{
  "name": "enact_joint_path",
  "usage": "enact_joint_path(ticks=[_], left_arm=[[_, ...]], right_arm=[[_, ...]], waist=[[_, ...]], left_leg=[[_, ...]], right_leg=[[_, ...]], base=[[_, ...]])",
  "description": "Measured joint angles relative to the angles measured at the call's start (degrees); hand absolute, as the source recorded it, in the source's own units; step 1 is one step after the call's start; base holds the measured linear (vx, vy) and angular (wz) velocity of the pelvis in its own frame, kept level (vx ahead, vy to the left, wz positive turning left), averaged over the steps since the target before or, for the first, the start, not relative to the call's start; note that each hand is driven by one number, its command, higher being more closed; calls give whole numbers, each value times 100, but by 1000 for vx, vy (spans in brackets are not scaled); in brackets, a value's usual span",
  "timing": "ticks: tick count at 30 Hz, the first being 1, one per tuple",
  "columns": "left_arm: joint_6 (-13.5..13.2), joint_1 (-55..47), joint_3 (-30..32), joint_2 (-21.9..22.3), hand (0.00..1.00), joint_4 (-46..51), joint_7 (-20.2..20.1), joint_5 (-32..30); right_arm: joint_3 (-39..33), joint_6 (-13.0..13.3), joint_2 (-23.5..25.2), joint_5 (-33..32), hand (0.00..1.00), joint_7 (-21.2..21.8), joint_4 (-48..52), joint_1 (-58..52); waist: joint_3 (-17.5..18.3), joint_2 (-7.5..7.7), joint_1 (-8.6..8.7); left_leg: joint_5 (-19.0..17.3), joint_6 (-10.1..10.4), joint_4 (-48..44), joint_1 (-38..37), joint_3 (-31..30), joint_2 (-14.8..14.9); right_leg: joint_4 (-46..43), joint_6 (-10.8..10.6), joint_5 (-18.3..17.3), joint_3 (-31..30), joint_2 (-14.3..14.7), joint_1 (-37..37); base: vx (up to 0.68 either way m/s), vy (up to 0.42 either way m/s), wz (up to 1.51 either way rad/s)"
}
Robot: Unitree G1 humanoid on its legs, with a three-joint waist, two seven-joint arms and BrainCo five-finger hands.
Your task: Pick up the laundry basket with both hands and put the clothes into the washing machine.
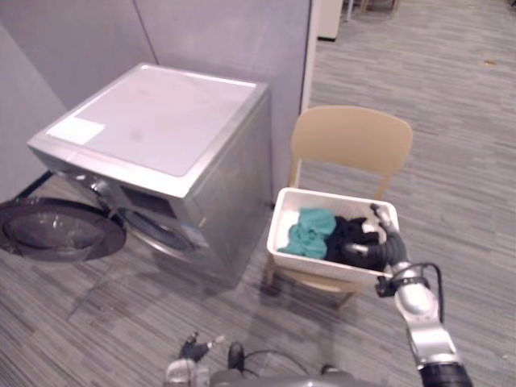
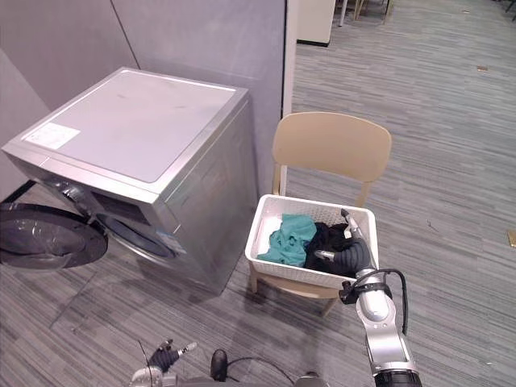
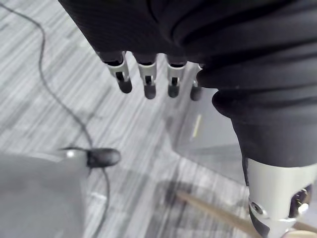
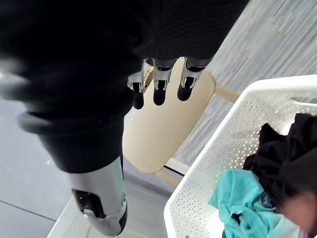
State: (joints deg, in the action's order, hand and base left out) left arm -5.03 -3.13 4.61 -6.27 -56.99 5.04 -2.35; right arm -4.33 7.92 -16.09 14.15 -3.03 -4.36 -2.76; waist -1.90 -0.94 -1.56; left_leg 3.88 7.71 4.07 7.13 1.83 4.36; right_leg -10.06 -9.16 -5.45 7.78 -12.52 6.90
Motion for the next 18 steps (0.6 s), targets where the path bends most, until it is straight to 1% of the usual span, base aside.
enact_joint_path(ticks=[1,3,5,6,7,8,9,10,11,12,14,15,18], left_arm=[[-46,13,-6,-50,0,101,1,78],[-106,58,4,-139,0,227,3,236],[-181,57,77,-153,0,182,5,276],[-189,80,144,-153,0,127,6,273],[-182,98,194,-138,0,66,6,272],[-166,94,247,-118,0,-4,10,272],[-146,79,245,-115,0,-105,7,272],[-137,50,245,-109,0,-144,7,272],[-101,1,246,-97,0,-195,5,274],[-85,-34,245,-66,0,-200,5,275],[-90,-27,244,-53,0,-181,3,309],[-114,0,241,-54,0,-100,4,445],[-202,96,236,-55,0,81,9,867]], right_arm=[[-3,2,-47,3,0,-7,-58,135],[34,-16,-256,25,0,-18,-626,673],[288,-57,-600,90,0,-23,-1270,1344],[528,-60,-928,159,0,-14,-1745,1902],[604,-59,-1097,204,0,-7,-1984,2180],[727,-57,-1388,233,0,-10,-2441,2734],[733,-57,-1579,249,0,-41,-2831,3153],[744,-58,-1660,257,0,-51,-3025,3334],[812,-69,-1793,293,0,-52,-3358,3645],[1040,-74,-2005,366,0,-42,-3601,3949],[1382,-56,-2266,447,0,-40,-3979,4460],[1598,-48,-2430,448,0,-39,-4236,4766],[1830,-34,-2741,579,0,44,-4535,5126]], waist=[[-1,-1,-16],[-30,-19,-103],[-264,-30,-150],[-409,-18,-245],[-474,-23,-271],[-692,-32,-297],[-921,-13,-403],[-990,4,-454],[-1121,32,-541],[-1238,38,-570],[-1362,43,-575],[-1475,38,-575],[-1558,31,-603]], left_leg=[[1,-42,3,68,4,-83],[38,-162,10,260,21,-225],[93,-233,15,359,-1,-250],[163,-291,4,536,2,-221],[203,-283,12,644,-1,-198],[308,-287,88,749,-6,-155],[367,-255,118,824,-12,-104],[382,-245,118,891,-14,-70],[424,-263,126,961,-18,-25],[495,-261,128,1031,-29,-10],[540,-250,129,1118,-33,17],[542,-247,132,1127,-40,34],[553,-235,138,1247,-118,63]], right_leg=[[146,-88,83,-4,-73,3],[462,-183,300,-5,-172,48],[584,-143,443,-25,-181,75],[630,-127,553,-44,-143,245],[641,-112,583,-42,-116,347],[657,-79,634,-8,-59,460],[735,-50,705,9,7,507],[761,-44,732,12,41,559],[794,-17,783,15,86,624],[808,0,800,18,109,670],[814,17,821,15,140,754],[817,21,823,17,155,759],[817,35,834,21,195,870]], base=[[2,180,-1],[-5,175,3],[-21,94,3],[-54,47,-8],[-78,29,-2],[-66,-4,3],[-59,-15,2],[-32,-46,-5],[-8,-43,-3],[13,-47,-1],[0,0,0],[14,-18,-3],[0,0,0]])
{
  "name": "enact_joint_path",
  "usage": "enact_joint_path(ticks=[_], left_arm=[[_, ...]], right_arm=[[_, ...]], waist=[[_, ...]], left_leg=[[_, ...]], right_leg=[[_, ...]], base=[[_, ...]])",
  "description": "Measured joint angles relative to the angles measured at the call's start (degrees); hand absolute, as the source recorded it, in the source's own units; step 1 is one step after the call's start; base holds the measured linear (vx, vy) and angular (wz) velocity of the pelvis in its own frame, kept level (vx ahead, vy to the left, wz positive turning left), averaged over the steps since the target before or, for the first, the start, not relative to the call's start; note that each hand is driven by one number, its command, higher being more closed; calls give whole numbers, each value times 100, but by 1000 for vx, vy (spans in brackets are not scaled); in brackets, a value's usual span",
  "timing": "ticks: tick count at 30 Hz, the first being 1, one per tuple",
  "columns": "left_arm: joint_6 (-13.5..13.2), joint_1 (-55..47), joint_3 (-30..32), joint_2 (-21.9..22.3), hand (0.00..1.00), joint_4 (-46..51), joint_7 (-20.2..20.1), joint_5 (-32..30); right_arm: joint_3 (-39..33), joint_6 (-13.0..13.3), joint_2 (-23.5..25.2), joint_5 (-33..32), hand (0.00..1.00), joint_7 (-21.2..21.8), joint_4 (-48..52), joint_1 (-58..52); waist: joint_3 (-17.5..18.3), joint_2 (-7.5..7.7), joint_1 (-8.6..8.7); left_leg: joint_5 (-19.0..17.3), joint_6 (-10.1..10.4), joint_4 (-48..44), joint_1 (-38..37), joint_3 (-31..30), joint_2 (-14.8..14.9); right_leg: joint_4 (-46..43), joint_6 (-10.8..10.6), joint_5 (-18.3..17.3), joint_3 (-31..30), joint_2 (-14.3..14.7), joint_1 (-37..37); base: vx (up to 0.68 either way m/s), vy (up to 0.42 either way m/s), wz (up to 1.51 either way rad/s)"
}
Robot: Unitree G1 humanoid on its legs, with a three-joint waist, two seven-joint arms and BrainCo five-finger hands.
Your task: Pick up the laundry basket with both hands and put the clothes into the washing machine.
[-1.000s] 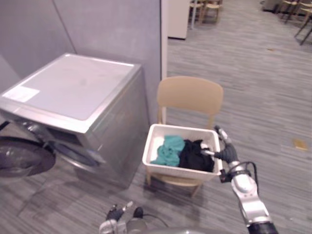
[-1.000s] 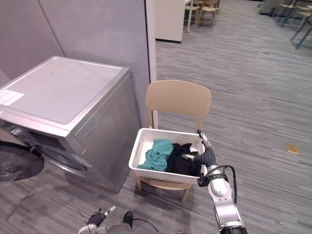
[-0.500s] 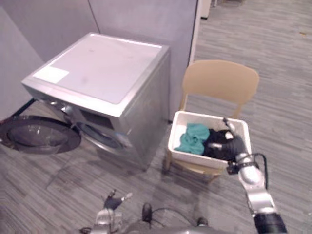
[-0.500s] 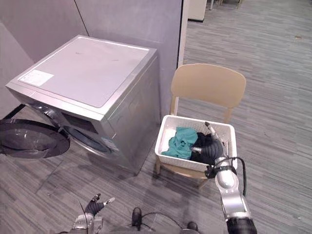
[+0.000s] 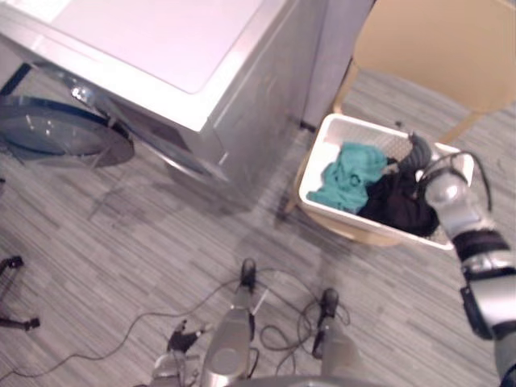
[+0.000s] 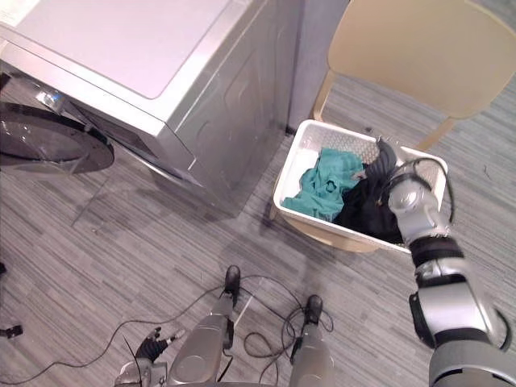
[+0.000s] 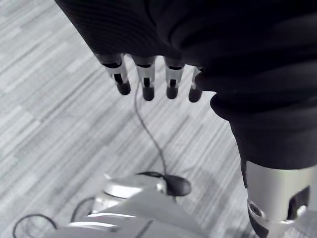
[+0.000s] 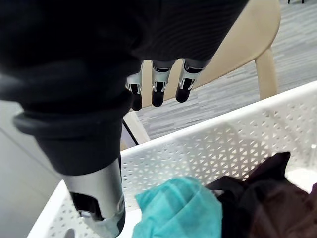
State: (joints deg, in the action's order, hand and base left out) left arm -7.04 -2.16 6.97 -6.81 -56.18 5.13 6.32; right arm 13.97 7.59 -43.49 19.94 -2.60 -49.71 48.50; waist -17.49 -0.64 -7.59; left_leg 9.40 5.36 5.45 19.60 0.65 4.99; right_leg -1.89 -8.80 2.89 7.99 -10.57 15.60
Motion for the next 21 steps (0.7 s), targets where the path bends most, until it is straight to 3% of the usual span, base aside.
enact_joint_path(ticks=[3,21], left_arm=[[-72,318,-9,-22,0,23,21,214],[-141,1019,-29,-171,0,490,153,809]], right_arm=[[18,-2,-75,55,0,33,-338,305],[235,-23,-146,-148,0,267,-546,626]], waist=[[-193,-3,3],[-771,-45,-147]], left_leg=[[333,37,4,101,-130,9],[351,70,1,777,-382,198]], right_leg=[[0,47,35,13,25,51],[-113,125,89,273,234,595]], base=[[-3,-25,6],[-31,-2,5]])
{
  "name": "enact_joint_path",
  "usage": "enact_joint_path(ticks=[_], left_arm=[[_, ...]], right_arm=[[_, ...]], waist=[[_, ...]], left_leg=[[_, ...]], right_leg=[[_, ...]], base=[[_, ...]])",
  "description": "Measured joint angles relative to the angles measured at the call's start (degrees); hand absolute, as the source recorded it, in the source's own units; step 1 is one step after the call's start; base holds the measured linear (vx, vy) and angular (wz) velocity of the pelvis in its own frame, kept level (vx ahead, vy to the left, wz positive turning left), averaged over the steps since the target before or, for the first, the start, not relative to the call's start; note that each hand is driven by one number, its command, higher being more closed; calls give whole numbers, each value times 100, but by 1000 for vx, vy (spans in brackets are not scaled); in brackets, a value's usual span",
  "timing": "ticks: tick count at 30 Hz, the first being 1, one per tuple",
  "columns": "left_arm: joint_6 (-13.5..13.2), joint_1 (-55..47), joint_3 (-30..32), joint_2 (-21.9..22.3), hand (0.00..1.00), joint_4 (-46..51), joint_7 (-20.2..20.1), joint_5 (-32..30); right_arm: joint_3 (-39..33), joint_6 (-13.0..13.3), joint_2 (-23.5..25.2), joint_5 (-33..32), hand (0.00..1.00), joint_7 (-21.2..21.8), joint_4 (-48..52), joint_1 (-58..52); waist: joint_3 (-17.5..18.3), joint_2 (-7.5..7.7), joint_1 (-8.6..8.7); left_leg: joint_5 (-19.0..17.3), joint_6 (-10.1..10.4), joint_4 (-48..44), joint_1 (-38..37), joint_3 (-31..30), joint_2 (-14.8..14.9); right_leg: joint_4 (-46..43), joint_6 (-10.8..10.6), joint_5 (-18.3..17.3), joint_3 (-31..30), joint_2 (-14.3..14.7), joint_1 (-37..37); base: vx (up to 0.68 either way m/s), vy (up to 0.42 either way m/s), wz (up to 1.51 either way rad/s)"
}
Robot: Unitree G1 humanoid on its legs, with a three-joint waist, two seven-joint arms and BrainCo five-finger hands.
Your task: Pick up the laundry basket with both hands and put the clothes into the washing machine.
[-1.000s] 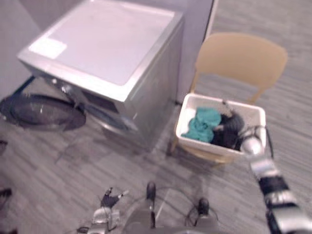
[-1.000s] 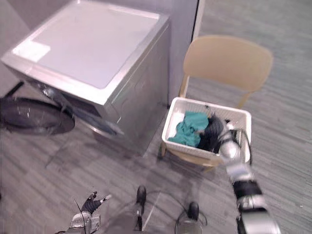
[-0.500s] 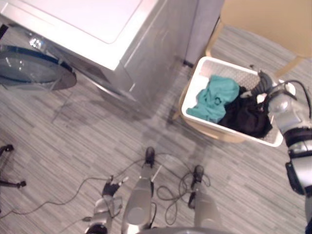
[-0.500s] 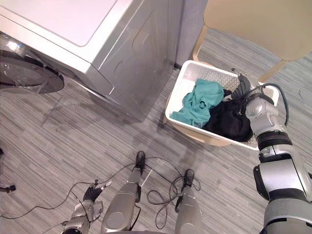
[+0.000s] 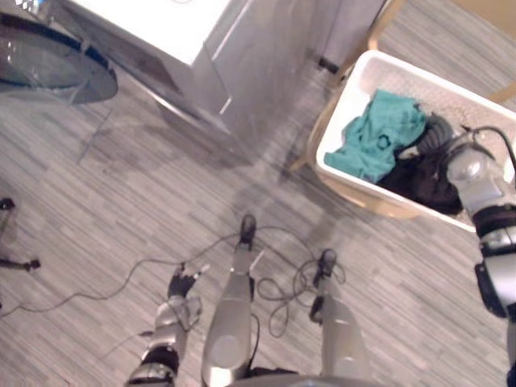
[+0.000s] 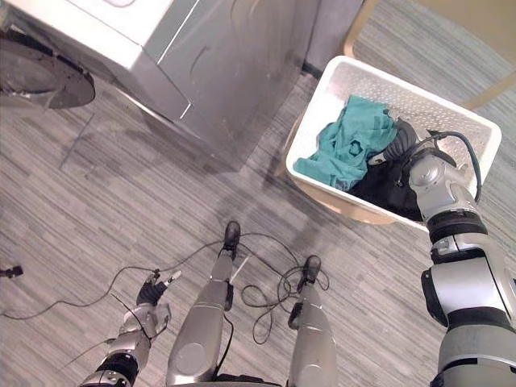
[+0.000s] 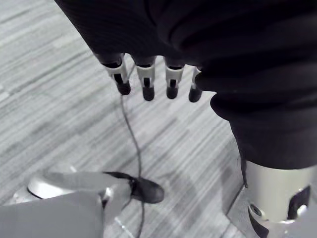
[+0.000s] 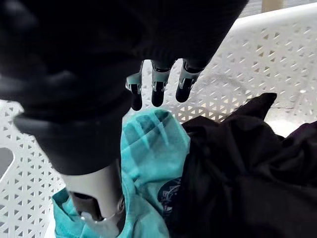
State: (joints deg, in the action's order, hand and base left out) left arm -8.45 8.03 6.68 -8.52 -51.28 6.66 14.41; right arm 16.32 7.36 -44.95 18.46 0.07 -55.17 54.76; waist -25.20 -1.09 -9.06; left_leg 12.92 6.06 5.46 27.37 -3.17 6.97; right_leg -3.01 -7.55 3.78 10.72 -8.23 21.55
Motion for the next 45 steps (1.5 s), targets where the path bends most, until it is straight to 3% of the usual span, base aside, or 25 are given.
enact_joint_path(ticks=[11,19,20,27,36,39,42,45], left_arm=[[-81,94,-208,5,0,134,115,129],[-97,335,-211,55,0,332,128,283],[-98,340,-209,85,0,395,129,300],[-97,455,-193,297,0,602,138,355],[-89,417,-190,568,0,594,240,396],[-88,368,-145,489,0,633,239,388],[-72,154,-127,419,0,632,230,282],[-52,-165,81,351,0,603,220,267]], right_arm=[[12,-14,91,1,0,-143,-357,556],[-140,-150,89,-1,0,-300,-898,783],[-250,-181,82,-1,100,-348,-926,773],[-423,-330,-26,-25,100,-423,-849,667],[-697,-505,607,92,100,-487,-676,255],[-779,-546,630,138,100,-475,-587,173],[-1238,-531,613,97,100,-512,112,-164],[-1703,-488,608,-312,100,-586,722,-760]], waist=[[-30,36,-158],[-79,70,-365],[-101,60,-411],[-109,57,-467],[-110,59,-575],[-111,63,-431],[-89,97,-263],[202,218,-95]], left_leg=[[3,1,-3,421,-184,-1],[62,39,-8,894,-461,-40],[63,39,-9,905,-472,-55],[54,46,-238,1124,-539,-89],[57,44,-481,708,-404,-100],[57,43,-456,395,-385,-89],[54,41,-298,-75,-226,-94],[55,38,-13,-456,-122,-90]], right_leg=[[9,0,-1,182,20,304],[-29,-32,-47,349,13,660],[-120,-45,-125,349,-9,700],[-608,-18,-452,492,-120,916],[-794,12,-559,292,-171,602],[-790,29,-584,290,-163,304],[-781,-4,-633,191,-180,-38],[-784,-38,-666,124,-178,-233]], base=[[24,-11,5],[56,0,10],[54,20,8],[39,24,13],[28,-3,-6],[26,-15,3],[-4,-2,-6],[-1,-7,-6]])
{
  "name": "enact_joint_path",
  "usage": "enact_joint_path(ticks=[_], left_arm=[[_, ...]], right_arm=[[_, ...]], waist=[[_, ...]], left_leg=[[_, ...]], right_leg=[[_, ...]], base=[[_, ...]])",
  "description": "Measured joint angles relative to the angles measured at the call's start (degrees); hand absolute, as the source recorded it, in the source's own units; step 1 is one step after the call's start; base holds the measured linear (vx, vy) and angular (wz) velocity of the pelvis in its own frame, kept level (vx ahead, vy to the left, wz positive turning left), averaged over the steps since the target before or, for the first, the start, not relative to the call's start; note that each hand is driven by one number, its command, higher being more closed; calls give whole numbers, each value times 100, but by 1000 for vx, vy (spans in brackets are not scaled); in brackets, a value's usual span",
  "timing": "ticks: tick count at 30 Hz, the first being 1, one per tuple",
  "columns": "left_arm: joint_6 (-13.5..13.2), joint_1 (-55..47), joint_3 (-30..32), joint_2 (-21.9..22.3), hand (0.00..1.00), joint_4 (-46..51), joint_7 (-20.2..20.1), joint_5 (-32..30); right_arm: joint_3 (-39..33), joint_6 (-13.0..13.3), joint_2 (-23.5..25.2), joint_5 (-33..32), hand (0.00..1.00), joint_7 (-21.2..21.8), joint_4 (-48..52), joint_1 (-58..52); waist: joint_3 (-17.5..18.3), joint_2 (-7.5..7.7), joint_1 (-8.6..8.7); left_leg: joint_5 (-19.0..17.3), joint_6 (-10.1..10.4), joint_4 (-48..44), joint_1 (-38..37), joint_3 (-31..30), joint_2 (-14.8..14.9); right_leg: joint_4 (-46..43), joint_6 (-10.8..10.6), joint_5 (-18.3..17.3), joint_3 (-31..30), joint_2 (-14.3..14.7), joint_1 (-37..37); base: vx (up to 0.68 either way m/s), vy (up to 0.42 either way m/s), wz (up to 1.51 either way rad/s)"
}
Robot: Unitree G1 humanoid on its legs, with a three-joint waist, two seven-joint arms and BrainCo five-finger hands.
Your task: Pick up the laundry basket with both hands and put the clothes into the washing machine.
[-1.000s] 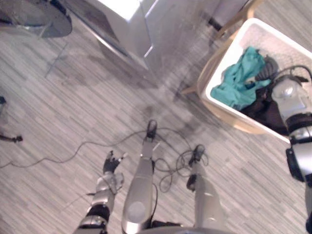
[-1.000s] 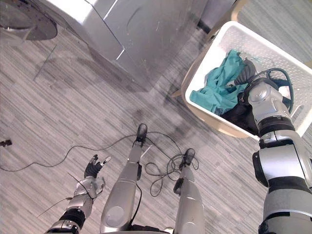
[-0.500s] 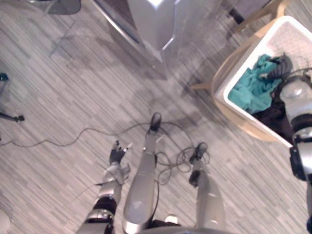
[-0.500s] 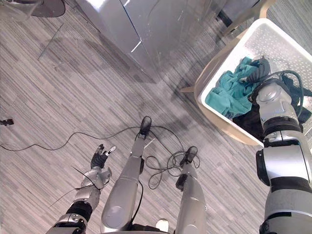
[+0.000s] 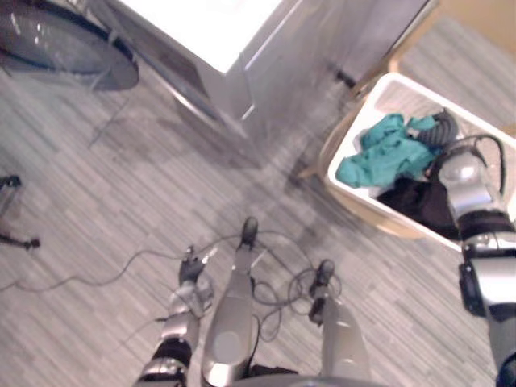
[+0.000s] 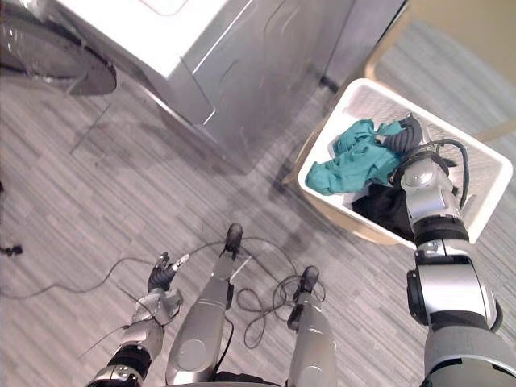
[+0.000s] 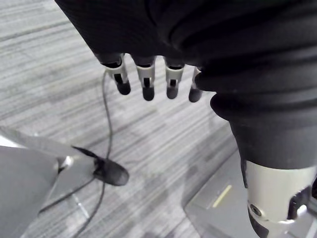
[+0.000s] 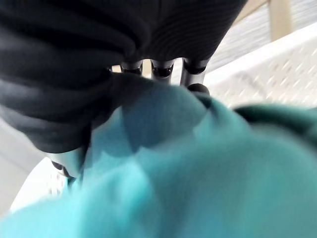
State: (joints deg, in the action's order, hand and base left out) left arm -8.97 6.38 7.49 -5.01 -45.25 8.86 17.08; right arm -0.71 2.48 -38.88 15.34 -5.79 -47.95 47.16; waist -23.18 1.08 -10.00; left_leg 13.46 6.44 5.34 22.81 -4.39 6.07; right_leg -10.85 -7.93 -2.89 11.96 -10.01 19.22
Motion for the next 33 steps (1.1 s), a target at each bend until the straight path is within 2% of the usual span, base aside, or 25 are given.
enact_joint_path(ticks=[2,4,5,9,10,12,14,19,24,27,31,33], left_arm=[[33,-91,34,-55,0,-36,-16,-35],[90,-207,210,-61,0,-58,-50,-146],[105,-312,224,-116,0,-135,-99,-195],[170,-604,397,-92,0,-244,-126,-197],[179,-699,493,-77,0,-195,-122,-191],[191,-852,683,-61,0,102,-106,-100],[191,-1101,902,-59,0,951,-29,125],[32,-1116,994,-66,0,2849,223,315],[-233,-618,990,-122,0,4040,532,243],[-391,-98,459,-482,0,4322,627,-31],[-486,607,-265,-598,0,4349,608,-314],[-515,1047,-863,-713,0,4210,495,-326]], right_arm=[[-441,-12,12,-284,100,-47,97,-378],[-863,-22,70,-544,100,-88,385,-801],[-1072,-19,134,-668,100,-151,663,-1035],[-1702,64,262,-1054,100,-307,1613,-1690],[-1928,102,264,-1086,100,-378,1948,-1963],[-2213,141,299,-1139,100,-449,2375,-2216],[-2559,178,488,-1214,100,-573,2869,-2429],[-2652,351,681,-1322,100,-659,3522,-2560],[-2594,499,699,-1393,100,-658,3865,-2355],[-2457,514,702,-1503,100,-653,3975,-2083],[-2216,620,701,-1523,100,-645,4059,-1769],[-2045,620,701,-1537,100,-646,4059,-1507]], waist=[[92,91,53],[293,159,122],[503,191,185],[1109,186,320],[1332,182,334],[1558,170,380],[1837,193,455],[2179,193,440],[2335,41,425],[2399,-57,441],[2487,-160,520],[2516,-204,596]], left_leg=[[0,0,0,-221,54,-21],[-6,-9,6,-404,73,-29],[-13,-19,11,-489,105,-24],[-41,-45,55,-767,169,-8],[-84,-26,58,-830,174,8],[-244,-14,59,-983,190,37],[-443,5,57,-1121,216,82],[-537,19,57,-1243,245,98],[-545,15,58,-1320,349,85],[-534,29,58,-1425,514,86],[-515,4,58,-1506,621,104],[-511,-1,58,-1507,646,108]], right_leg=[[12,-7,-4,-40,-18,-204],[53,-20,-13,-44,-24,-405],[119,-20,-13,-58,-18,-498],[275,-19,-12,-105,0,-799],[335,-18,-12,-105,0,-881],[409,-17,-10,-110,19,-1047],[501,-7,1,-106,64,-1232],[653,-44,61,-106,98,-1430],[808,-30,184,-205,140,-1522],[808,-44,218,-371,142,-1531],[819,-5,277,-483,146,-1542],[891,11,330,-509,178,-1558]], base=[[39,-6,-2],[20,-5,0],[28,-14,-6],[7,-14,-8],[-13,1,-5],[-2,3,-3],[-2,6,2],[-23,11,3],[-22,11,-8],[-12,12,-23],[12,9,-16],[3,0,-10]])
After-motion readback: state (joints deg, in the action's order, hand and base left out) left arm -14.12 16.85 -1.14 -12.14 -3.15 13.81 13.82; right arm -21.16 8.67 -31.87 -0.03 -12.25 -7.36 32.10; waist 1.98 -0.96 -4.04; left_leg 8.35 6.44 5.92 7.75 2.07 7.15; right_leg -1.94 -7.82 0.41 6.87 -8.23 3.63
